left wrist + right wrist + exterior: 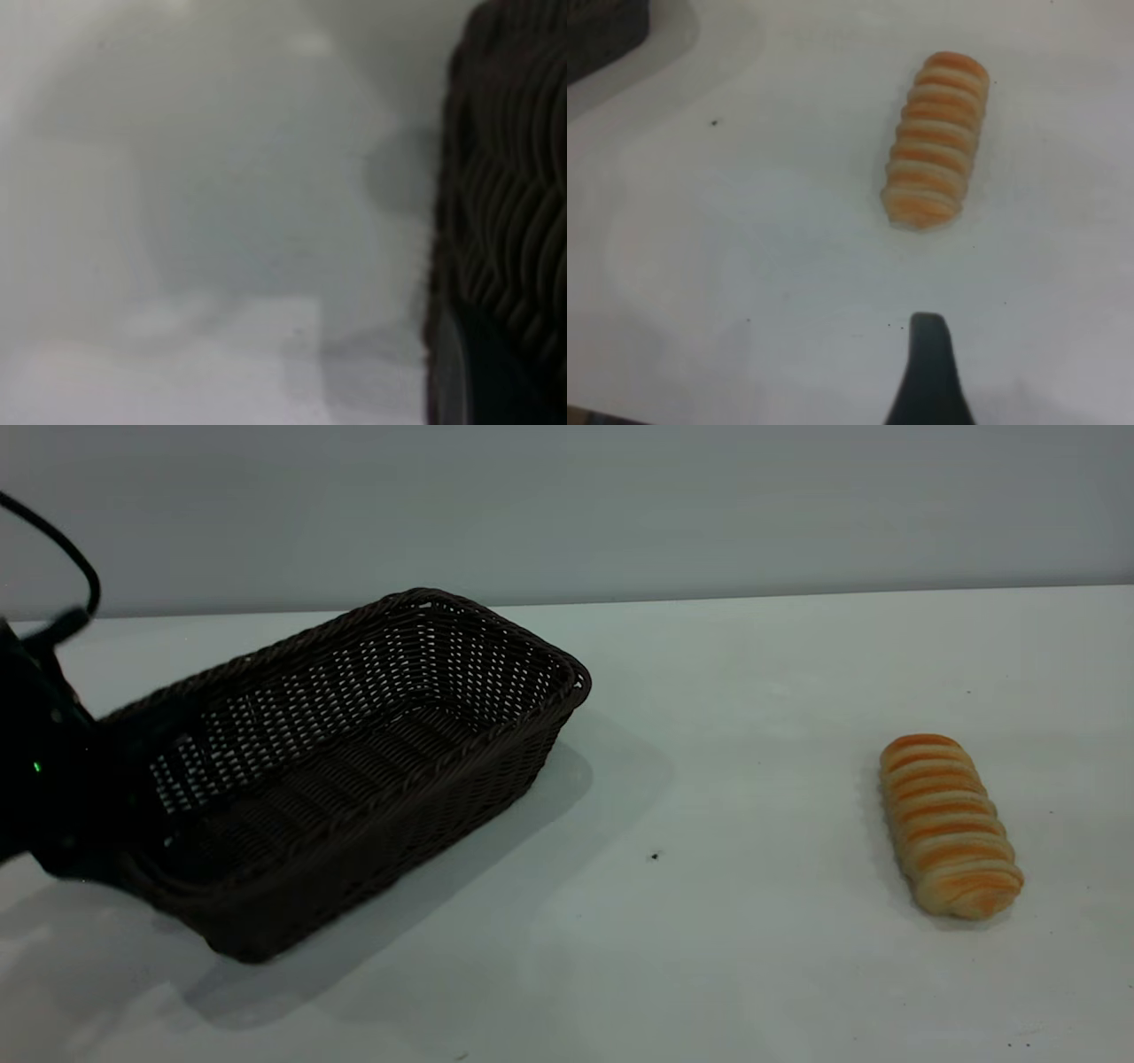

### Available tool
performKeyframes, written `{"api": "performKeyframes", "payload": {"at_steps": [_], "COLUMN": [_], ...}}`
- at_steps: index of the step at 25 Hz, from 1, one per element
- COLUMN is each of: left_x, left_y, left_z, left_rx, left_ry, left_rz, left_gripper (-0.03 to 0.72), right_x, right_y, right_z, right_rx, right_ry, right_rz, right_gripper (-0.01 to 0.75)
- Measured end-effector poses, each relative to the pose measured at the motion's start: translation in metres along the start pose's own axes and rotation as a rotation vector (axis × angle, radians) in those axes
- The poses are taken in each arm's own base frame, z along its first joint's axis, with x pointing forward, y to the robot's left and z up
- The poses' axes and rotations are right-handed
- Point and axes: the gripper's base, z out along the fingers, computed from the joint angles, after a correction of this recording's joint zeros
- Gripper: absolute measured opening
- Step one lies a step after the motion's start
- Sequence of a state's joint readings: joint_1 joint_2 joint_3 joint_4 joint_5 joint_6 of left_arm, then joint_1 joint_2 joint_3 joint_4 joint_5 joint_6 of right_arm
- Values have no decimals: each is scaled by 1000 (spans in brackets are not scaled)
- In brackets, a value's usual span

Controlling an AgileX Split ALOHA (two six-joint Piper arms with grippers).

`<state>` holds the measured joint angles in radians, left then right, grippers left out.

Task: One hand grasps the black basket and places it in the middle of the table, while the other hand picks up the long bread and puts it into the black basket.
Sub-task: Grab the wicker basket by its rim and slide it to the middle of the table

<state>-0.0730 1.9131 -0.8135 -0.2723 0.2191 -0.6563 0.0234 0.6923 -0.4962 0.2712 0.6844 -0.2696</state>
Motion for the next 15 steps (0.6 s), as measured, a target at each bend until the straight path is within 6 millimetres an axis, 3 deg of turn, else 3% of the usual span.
{"api": "performKeyframes", "payload": {"at_steps": [7,10,15], "left_x": [-8,-13,-24], "left_y": [-23,-34,-57], "left_z": [-60,-62,-42], "left_rx": [118,133,140], "left_ry": [-84,-61,44], "left_rz": [258,382,645], "left_gripper": [136,136,136], "right_x": [0,0,0], "right_y": [0,0,0], "right_z": [0,0,0], "right_rx": [3,3,4], "right_ry": [1,1,2], "right_rz": [-6,-6,-7], "right_gripper": [585,585,585]}}
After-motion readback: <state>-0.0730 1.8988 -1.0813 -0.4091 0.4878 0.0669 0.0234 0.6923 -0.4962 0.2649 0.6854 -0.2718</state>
